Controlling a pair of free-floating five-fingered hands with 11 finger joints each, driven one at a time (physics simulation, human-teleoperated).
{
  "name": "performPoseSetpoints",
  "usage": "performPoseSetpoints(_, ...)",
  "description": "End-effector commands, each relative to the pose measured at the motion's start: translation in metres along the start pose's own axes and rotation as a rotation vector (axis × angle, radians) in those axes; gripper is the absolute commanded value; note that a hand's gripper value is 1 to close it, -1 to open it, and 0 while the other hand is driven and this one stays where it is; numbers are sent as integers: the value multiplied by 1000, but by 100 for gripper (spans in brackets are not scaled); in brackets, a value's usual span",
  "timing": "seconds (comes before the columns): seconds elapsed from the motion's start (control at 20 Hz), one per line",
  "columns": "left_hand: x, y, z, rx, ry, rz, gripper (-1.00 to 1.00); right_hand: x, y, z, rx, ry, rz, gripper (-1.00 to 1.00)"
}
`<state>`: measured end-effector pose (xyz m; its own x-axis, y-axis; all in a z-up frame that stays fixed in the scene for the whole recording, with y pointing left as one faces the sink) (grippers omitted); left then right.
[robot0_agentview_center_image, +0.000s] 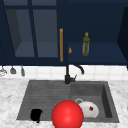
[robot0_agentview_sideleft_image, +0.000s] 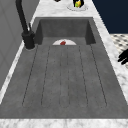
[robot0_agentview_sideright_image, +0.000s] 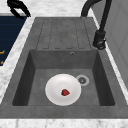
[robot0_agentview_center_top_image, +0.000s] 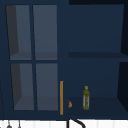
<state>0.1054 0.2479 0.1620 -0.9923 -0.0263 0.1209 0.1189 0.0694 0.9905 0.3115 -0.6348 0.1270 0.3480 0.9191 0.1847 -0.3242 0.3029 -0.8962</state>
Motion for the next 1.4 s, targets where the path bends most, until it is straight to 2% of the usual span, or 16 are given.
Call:
performPoseSetpoints(0.0,0,0,0,0,0,0,0,-1,-1,-2,6,-65,102,100)
performPoseSetpoints(0.25,0,0,0,0,0,0,0,-5,17,-22,-3,-72,102,100)
performPoseSetpoints(0.35,0,0,0,0,0,0,0,-3,24,-32,3,-56,125,100)
performPoseSetpoints(0.45,0,0,0,0,0,0,0,1,25,-40,47,-45,146,100)
performPoseSetpoints(0.65,0,0,0,0,0,0,0,2,22,-46,87,-40,157,100)
performPoseSetpoints(0.7,0,0,0,0,0,0,0,2,22,-46,96,-45,159,-100)
performPoseSetpoints(0.8,0,0,0,0,0,0,0,2,5,-30,137,-70,164,-100)
performPoseSetpoints(0.85,0,0,0,0,0,0,0,8,-1,-23,134,-22,124,-100)
performPoseSetpoints(0.9,0,0,0,0,0,0,0,3,-7,-13,72,-32,156,-100)
performPoseSetpoints(0.95,0,0,0,0,0,0,0,2,-13,-2,15,-9,186,-100)
performPoseSetpoints(1.05,0,0,0,0,0,0,0,10,-30,-6,-64,27,188,-100)
performPoseSetpoints(1.1,0,0,0,0,0,0,0,16,-33,-6,-69,28,221,-100)
performPoseSetpoints(1.15,0,0,0,0,0,0,0,11,-41,-1,-88,40,207,-100)
performPoseSetpoints(1.35,0,0,0,0,0,0,0,27,-53,9,-142,76,225,-100)
